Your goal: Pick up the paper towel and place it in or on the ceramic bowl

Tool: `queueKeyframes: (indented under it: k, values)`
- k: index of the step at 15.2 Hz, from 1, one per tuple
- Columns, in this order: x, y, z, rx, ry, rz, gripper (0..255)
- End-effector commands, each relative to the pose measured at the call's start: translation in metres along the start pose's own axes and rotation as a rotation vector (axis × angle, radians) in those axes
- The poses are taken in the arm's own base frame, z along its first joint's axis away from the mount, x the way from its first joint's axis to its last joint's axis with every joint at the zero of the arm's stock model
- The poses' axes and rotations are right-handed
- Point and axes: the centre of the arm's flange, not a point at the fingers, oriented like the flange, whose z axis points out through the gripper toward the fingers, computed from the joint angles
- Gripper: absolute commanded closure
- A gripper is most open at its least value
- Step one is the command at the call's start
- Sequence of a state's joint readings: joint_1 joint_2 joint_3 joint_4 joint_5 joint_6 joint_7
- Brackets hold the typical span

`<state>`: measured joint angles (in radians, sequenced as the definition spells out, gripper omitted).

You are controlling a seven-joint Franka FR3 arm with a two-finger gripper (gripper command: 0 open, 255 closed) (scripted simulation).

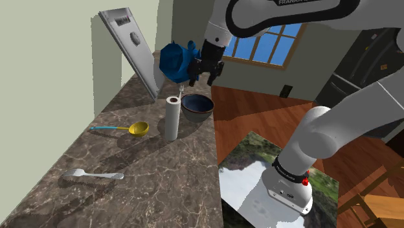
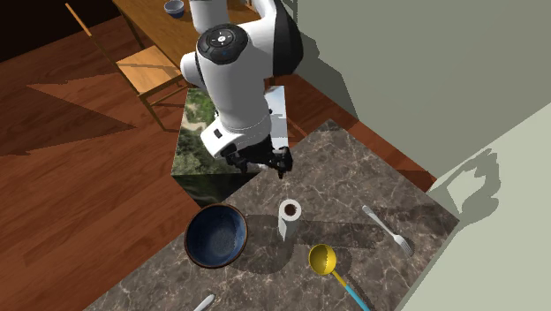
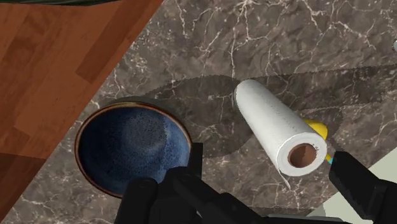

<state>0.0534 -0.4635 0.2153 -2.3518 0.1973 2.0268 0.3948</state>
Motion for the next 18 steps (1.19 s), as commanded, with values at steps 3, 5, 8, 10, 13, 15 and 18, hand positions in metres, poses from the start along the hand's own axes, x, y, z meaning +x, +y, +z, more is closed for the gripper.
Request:
queueKeyframes:
  k: [3, 5, 8, 10, 13, 15, 18]
  values:
    - [0.015, -0.036, 0.037, 0.0, 0.002, 0.006, 0]
    - [0.022, -0.054, 0.055, -0.001, 0.002, 0.008, 0]
    - [0.028, -0.068, 0.076, -0.001, 0.003, 0.01, 0]
    - [0.028, -0.068, 0.087, -0.001, 0.003, 0.01, 0]
    - [0.028, -0.068, 0.103, -0.001, 0.003, 0.01, 0]
    - [0.029, -0.068, 0.111, -0.001, 0.003, 0.01, 0]
    - [0.029, -0.068, 0.111, -0.001, 0.003, 0.01, 0]
